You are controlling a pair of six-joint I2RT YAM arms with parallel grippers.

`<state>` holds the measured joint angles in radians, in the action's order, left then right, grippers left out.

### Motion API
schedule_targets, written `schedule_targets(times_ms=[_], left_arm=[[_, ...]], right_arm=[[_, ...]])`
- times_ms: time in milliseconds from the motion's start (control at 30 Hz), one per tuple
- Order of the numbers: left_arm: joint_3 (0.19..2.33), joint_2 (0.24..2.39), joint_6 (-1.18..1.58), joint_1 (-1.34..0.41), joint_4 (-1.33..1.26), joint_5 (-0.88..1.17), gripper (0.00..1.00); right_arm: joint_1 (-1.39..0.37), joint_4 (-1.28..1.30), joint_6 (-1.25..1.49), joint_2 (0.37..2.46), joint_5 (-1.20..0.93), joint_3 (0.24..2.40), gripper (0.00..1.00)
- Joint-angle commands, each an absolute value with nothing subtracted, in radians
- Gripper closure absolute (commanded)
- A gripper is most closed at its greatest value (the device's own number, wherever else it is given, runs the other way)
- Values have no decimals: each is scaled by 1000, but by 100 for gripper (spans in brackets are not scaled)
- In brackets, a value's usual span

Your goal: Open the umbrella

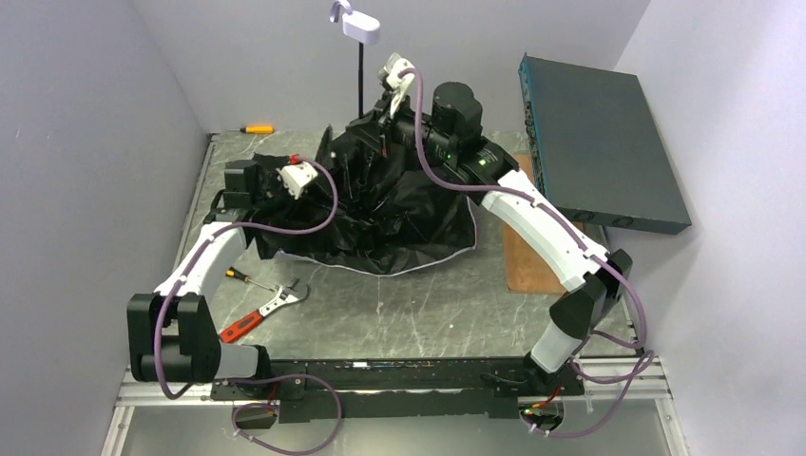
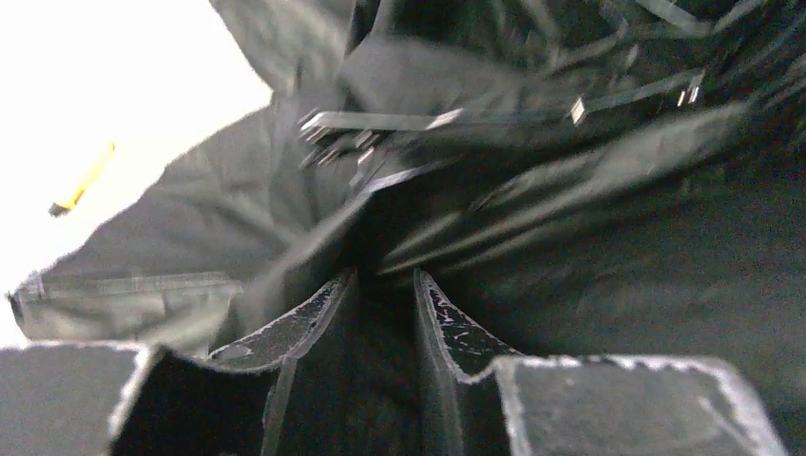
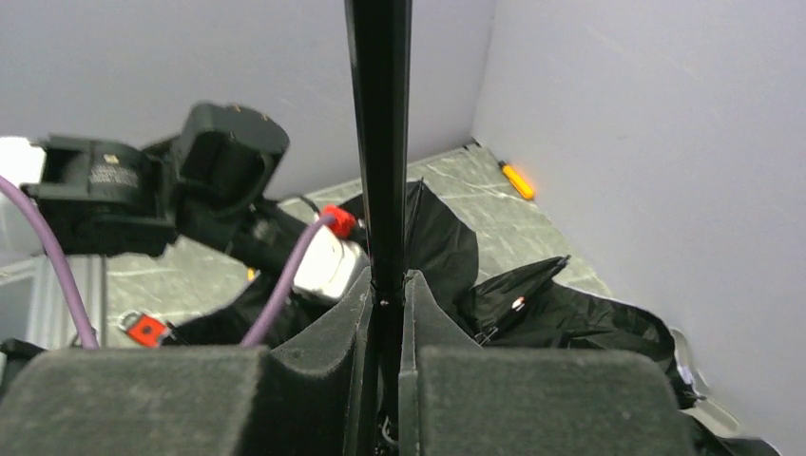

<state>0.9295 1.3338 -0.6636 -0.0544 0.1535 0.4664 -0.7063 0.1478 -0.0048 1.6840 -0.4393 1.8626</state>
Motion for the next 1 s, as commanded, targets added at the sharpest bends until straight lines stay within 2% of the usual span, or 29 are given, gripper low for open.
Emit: schedule_targets(times_ms=[0, 133, 233, 367, 467, 667, 833, 967], left_arm=[[933, 1320, -761, -3, 222, 490, 65], [886, 1268, -845, 9, 243, 553, 61], [885, 1224, -875, 26, 306, 699, 51], [895, 1149, -759, -61, 273, 869, 45], [896, 1137, -780, -190, 291, 842, 50], [835, 1185, -766, -351, 128, 683, 63], [849, 1279, -765, -415, 65, 624, 65], [838, 1340, -841, -434, 147, 582, 69]], right_arm=[[-700, 14, -108, 1580, -347, 1718, 100], [-701, -107, -139, 1555, -274, 1543, 100], [-704, -232, -110, 1563, -254, 1402, 100], [-707, -322, -56, 1603, -279, 1333, 100], [-708, -335, -50, 1611, -274, 1330, 100], [-707, -330, -37, 1596, -282, 1336, 100], [-707, -318, -16, 1582, -296, 1336, 100], [-707, -313, -23, 1572, -286, 1350, 100]])
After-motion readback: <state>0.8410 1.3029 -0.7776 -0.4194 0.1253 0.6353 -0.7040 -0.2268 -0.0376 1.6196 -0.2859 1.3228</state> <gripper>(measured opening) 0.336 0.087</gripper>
